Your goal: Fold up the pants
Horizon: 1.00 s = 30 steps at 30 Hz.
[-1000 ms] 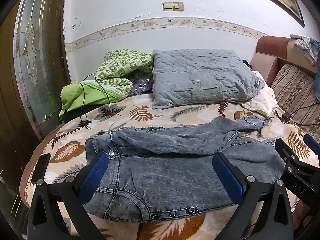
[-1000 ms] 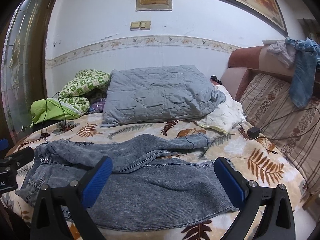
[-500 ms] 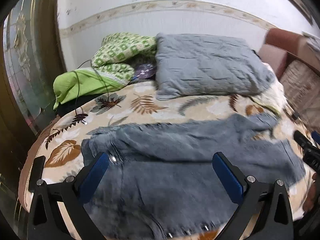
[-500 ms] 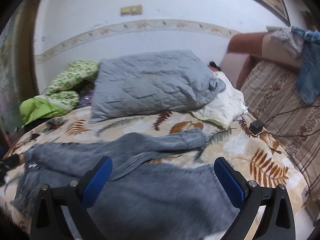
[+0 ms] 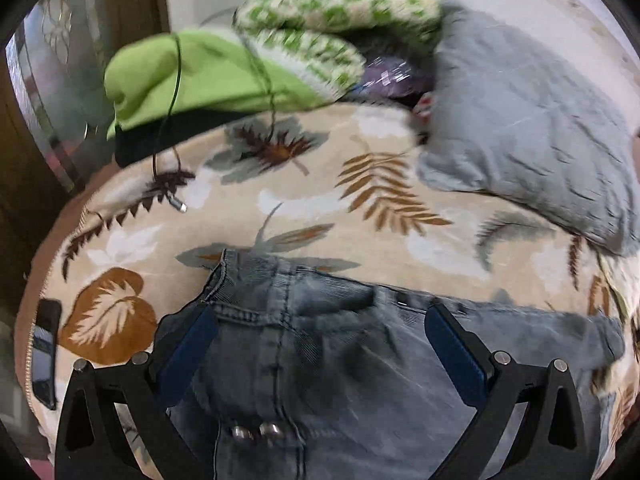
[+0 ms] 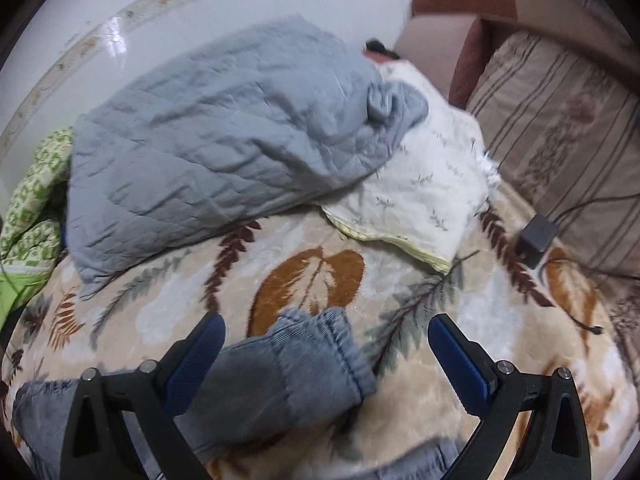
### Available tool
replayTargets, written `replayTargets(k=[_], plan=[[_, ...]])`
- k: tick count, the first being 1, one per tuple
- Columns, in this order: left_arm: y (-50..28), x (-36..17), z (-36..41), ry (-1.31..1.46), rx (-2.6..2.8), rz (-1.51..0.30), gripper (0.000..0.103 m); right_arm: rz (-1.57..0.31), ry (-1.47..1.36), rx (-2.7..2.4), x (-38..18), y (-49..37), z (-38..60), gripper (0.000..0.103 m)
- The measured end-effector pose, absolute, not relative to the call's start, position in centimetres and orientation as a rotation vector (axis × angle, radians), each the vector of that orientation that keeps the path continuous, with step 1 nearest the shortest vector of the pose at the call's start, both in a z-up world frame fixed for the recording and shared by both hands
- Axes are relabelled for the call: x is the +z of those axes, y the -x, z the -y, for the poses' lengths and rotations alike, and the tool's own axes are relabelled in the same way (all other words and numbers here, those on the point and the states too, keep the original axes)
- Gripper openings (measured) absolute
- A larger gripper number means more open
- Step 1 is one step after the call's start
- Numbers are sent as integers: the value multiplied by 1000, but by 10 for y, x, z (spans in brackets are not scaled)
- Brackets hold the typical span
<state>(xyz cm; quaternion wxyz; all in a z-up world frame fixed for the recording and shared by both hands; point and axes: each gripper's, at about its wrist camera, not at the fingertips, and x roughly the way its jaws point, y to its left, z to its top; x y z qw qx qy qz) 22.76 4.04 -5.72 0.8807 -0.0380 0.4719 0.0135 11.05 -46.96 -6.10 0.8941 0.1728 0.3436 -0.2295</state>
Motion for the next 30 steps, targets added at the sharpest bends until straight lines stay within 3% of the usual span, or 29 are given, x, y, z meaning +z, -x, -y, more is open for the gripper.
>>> replayTargets(k=[4, 6, 13, 14, 18, 21, 24, 30], plan=[[-250, -78, -51, 97, 48, -1031, 103, -722, -447, -461, -81, -124, 496, 95], [-257, -81, -54, 105, 45, -1035, 103, -755, -487, -415, -91, -133, 502, 84], [-273, -87, -65, 126, 30, -1049, 102, -868, -469, -340, -118, -155, 493, 67], [-275, -88, -68, 134, 33, -1055, 99, -882, -467, -336, -122, -156, 490, 60], [-282, -101, -87, 197, 47, -1114, 79, -880, -471, -336, -130, -156, 482, 41], [-283, -104, -93, 225, 41, -1127, 58, -871, -434, -342, -128, -156, 473, 34], [-284, -102, -95, 242, 19, -1120, 54, -849, -393, -357, -120, -153, 465, 24], [-289, -103, -105, 261, 17, -1130, 37, -840, -359, -355, -113, -151, 456, 20]])
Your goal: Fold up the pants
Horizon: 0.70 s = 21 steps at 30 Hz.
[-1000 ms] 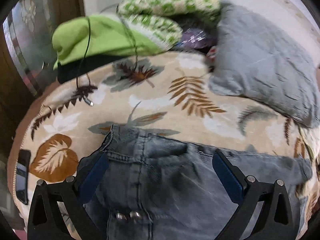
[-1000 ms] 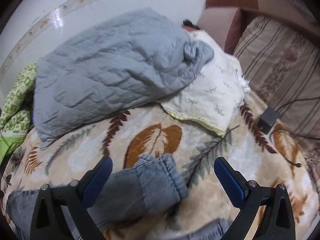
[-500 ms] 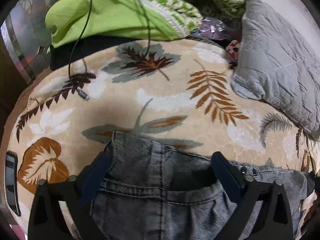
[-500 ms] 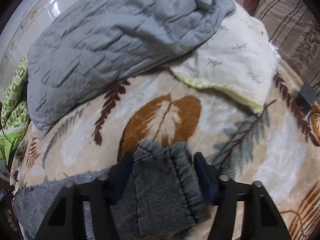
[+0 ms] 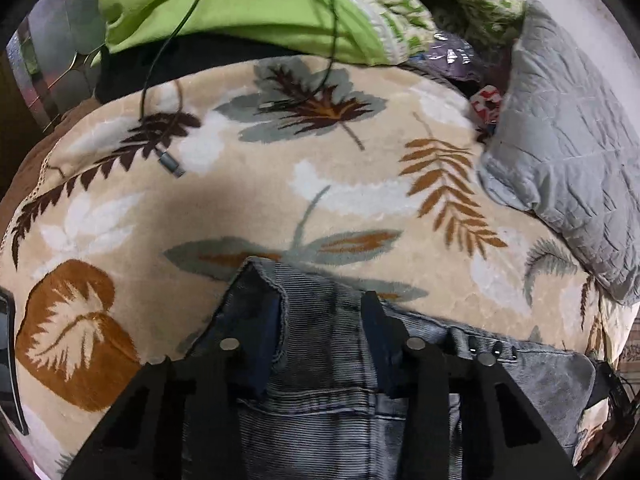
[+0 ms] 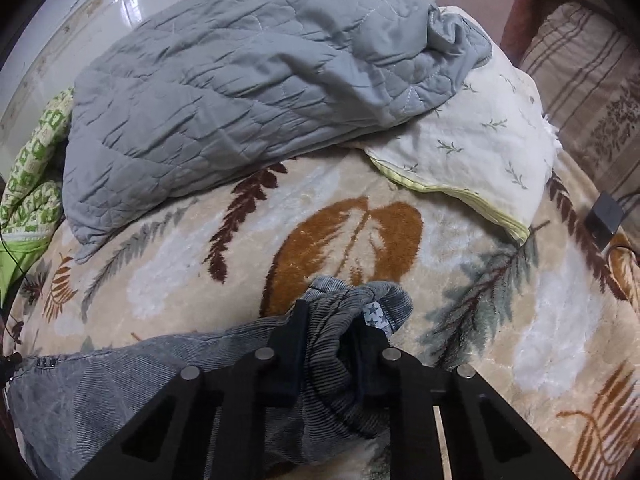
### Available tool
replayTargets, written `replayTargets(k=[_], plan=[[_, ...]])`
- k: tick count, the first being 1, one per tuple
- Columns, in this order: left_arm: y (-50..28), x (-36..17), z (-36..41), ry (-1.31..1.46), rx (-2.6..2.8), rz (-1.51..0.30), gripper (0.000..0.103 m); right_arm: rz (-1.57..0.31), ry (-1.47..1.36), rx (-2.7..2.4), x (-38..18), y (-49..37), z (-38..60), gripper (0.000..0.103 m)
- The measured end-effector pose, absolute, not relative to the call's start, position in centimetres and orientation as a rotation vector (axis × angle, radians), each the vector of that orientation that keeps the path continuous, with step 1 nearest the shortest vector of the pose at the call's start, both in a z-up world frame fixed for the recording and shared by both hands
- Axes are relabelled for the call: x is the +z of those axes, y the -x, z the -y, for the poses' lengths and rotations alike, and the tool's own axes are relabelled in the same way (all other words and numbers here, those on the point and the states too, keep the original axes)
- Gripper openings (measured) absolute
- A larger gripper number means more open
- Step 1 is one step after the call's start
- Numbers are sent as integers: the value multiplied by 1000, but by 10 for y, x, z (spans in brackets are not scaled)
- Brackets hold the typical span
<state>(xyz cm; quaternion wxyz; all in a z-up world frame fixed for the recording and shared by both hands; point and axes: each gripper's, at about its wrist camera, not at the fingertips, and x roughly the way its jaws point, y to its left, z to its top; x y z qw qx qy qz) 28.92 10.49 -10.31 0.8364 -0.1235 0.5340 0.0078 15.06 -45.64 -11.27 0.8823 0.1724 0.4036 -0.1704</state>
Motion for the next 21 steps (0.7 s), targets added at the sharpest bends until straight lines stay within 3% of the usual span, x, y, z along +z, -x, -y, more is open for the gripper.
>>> replayTargets(k=[16, 17, 18, 19, 21], plan=[[-293, -118, -118, 315, 14, -1180, 35, -840, -476, -330, -122, -146, 471, 20], [-293, -118, -119, 316, 16, -1172, 30, -840, -479, -331, -122, -146, 472, 20], [-292, -119, -120, 314, 21, -1162, 14, -838, -484, -331, -123, -146, 472, 20], [-292, -120, -123, 317, 28, -1160, 5, -836, -486, -330, -122, -146, 472, 20], [-291, -121, -132, 377, 19, -1147, 5, -823, -493, -327, -120, -144, 471, 19]])
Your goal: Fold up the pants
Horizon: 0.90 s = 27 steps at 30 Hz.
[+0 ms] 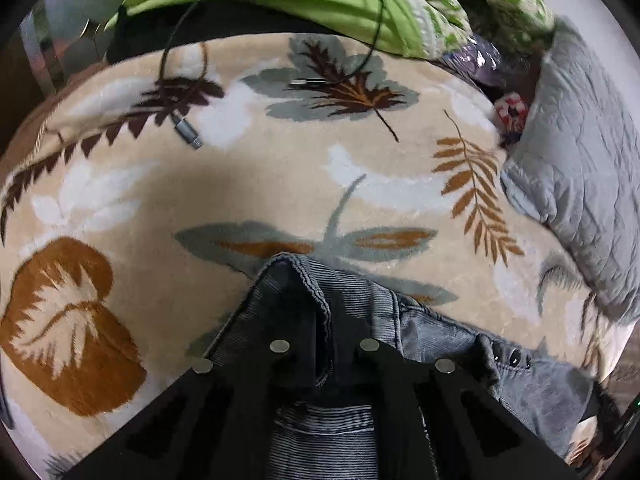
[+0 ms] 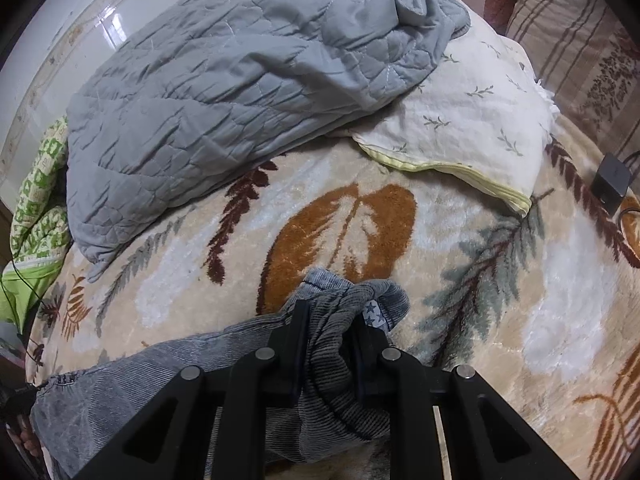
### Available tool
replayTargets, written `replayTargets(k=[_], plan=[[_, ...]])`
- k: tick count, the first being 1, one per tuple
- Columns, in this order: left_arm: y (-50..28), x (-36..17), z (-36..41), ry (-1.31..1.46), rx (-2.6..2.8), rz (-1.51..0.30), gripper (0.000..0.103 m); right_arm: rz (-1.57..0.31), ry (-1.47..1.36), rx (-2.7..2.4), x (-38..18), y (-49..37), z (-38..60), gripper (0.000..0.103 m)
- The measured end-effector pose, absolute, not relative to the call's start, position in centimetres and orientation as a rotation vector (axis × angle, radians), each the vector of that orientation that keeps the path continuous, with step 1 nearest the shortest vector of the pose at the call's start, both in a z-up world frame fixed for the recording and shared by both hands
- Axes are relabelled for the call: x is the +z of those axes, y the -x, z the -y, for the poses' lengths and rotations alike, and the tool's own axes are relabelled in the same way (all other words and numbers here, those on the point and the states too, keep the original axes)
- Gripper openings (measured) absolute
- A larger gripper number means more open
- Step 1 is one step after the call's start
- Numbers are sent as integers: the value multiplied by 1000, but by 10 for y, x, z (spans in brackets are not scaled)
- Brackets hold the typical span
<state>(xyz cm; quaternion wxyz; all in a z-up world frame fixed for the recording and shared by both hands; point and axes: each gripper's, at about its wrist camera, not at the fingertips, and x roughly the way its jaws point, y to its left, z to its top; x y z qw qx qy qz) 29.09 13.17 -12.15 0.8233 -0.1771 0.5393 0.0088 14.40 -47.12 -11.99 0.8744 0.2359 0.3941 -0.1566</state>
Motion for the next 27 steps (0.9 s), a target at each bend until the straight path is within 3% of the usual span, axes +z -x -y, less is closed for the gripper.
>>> replayTargets(k=[16, 22, 25, 27], plan=[[-226, -24, -133, 525, -221, -818, 2, -596, -653, -233, -60, -84, 473, 16], [-182, -15, -149, 605, -253, -766, 2, -568, -724, -250, -63, -57, 482, 17], [-162, -11, -153, 610, -280, -730, 2, -633, -767, -240, -77, -59, 491, 30], [-155, -8, -153, 583, -289, -718, 2, -660, -735, -247, -85, -64, 492, 51]])
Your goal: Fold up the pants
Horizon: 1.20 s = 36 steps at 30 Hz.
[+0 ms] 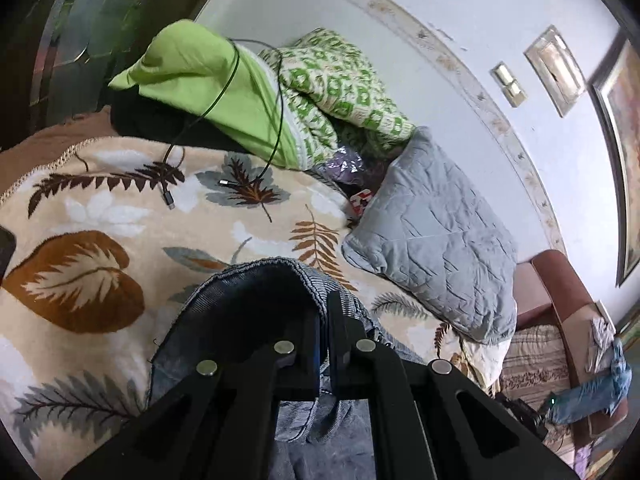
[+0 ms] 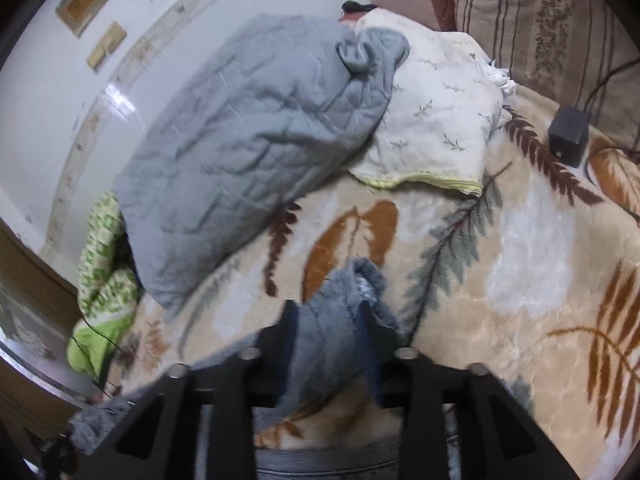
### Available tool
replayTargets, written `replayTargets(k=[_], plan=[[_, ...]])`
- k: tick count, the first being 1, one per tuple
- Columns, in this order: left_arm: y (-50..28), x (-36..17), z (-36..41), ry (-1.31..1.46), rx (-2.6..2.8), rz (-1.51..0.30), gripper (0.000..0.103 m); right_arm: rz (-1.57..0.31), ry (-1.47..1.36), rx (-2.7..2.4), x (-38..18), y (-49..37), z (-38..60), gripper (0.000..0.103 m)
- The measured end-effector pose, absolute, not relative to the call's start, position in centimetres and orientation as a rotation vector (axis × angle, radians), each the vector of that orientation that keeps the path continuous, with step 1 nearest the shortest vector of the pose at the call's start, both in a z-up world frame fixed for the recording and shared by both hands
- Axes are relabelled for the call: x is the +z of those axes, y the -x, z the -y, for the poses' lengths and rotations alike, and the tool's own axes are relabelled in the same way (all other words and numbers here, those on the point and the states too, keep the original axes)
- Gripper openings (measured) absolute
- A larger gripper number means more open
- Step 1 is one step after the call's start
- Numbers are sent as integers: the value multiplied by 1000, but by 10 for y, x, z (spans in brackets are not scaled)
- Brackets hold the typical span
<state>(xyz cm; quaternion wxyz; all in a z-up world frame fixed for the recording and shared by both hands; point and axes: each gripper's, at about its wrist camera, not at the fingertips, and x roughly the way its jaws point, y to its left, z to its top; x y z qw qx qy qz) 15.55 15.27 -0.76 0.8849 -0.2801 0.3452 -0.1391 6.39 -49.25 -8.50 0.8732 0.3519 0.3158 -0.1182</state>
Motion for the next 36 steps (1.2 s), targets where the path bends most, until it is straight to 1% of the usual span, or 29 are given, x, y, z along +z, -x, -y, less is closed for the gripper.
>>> replayTargets(k=[2, 6, 12, 13, 14, 15, 17, 18, 20, 26, 29, 33, 36], plan=[[-153, -5, -152, 552, -287, -711, 2, -654, -717, -260, -89, -69, 497, 64], [-155, -4, -150, 516, -290, -705, 3, -632, -693, -267, -91, -89, 507, 64], [-157, -3, -145, 471, -294, -705, 3, -734, -602, -263, -110, -133, 504, 64], [-157, -3, -145, 463, -292, -703, 3, -740, -593, -252, -113, -138, 502, 60], [-157, -3, -145, 460, -291, -703, 3, -749, -568, -247, -116, -142, 498, 44], [-157, -4, -146, 459, -287, -704, 3, -771, -522, -255, -119, -146, 493, 19], [-158, -5, -150, 475, -285, -710, 3, -822, -444, -293, -123, -152, 483, 9], [-158, -5, -151, 485, -285, -711, 3, -832, -438, -294, -124, -151, 480, 7], [-155, -3, -155, 500, -285, -706, 3, -823, -413, -321, -116, -145, 471, 6], [-126, 12, -162, 505, -308, -638, 3, -618, -454, -300, -55, -81, 462, 6], [-107, 13, -168, 511, -320, -615, 3, -536, -492, -294, -36, -45, 463, 6], [-75, 5, -185, 531, -337, -612, 3, -477, -554, -292, -34, 10, 473, 6], [-50, -6, -194, 499, -332, -634, 3, -488, -584, -266, -46, 51, 481, 6]])
